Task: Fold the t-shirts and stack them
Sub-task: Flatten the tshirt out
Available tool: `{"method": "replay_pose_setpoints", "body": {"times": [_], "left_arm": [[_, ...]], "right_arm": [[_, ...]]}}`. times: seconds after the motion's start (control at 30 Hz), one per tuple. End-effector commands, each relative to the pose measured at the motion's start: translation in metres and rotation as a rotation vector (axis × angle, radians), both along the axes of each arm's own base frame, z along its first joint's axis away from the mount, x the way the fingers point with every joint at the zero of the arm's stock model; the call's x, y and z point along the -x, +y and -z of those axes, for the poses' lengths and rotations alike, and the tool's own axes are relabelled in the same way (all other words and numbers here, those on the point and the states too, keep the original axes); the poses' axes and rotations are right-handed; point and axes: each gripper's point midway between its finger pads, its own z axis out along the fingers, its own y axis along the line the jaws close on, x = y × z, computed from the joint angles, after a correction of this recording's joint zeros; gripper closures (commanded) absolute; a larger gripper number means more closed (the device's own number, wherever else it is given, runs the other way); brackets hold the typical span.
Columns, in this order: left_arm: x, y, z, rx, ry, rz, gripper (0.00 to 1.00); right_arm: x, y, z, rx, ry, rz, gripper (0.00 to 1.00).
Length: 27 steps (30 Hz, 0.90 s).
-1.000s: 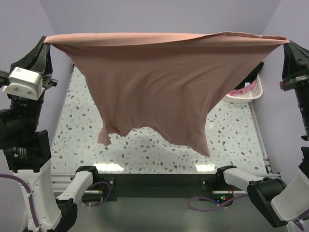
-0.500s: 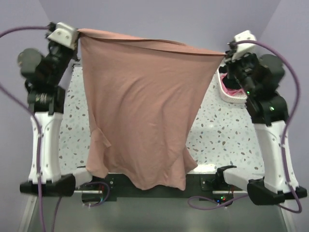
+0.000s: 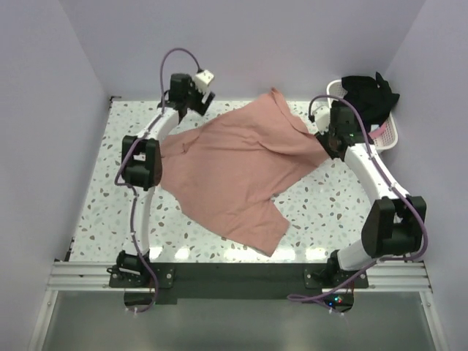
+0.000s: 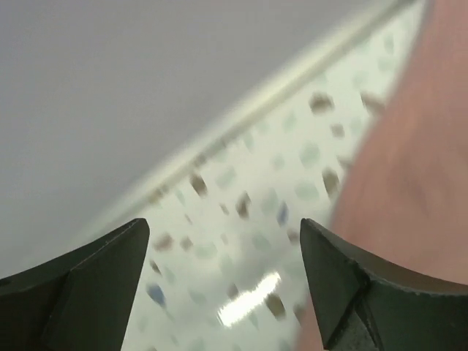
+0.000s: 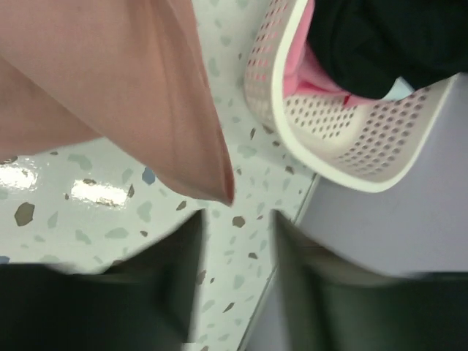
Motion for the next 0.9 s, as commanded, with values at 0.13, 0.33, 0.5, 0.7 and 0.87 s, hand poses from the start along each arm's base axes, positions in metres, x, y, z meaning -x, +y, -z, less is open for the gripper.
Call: {"method": "replay_pose_setpoints", "body": {"times": [0.13,0.33,0.5,0.7,0.87], "left_arm": [[0.107,0.066,-0.108,0.099,-0.013,-0.122,0.03],[0.235,0.054,-0.051,0.18,0.348,0.153,0.21],[0.323,0.004,0.005,0.117,0.566,0.333,0.31],[0.379,-0.034,0.054,0.017,0.683,0.442,0.34],[0.396,-0.043,0.101,-0.127,0.745,0.434,0.36]], "right_arm": [[0.012,0.008,0.009,-0.064,0.21,0.031,0.16],[0.008,0.05,0.036,-0.181,0.368,-0.074,0.21],[-0.001,0.071,0.068,-0.21,0.471,-0.095,0.41],[-0.012,0.065,0.098,-0.162,0.542,-0.074,0.54],[-0.025,0.052,0.106,-0.105,0.514,-0.031,0.55]]}}
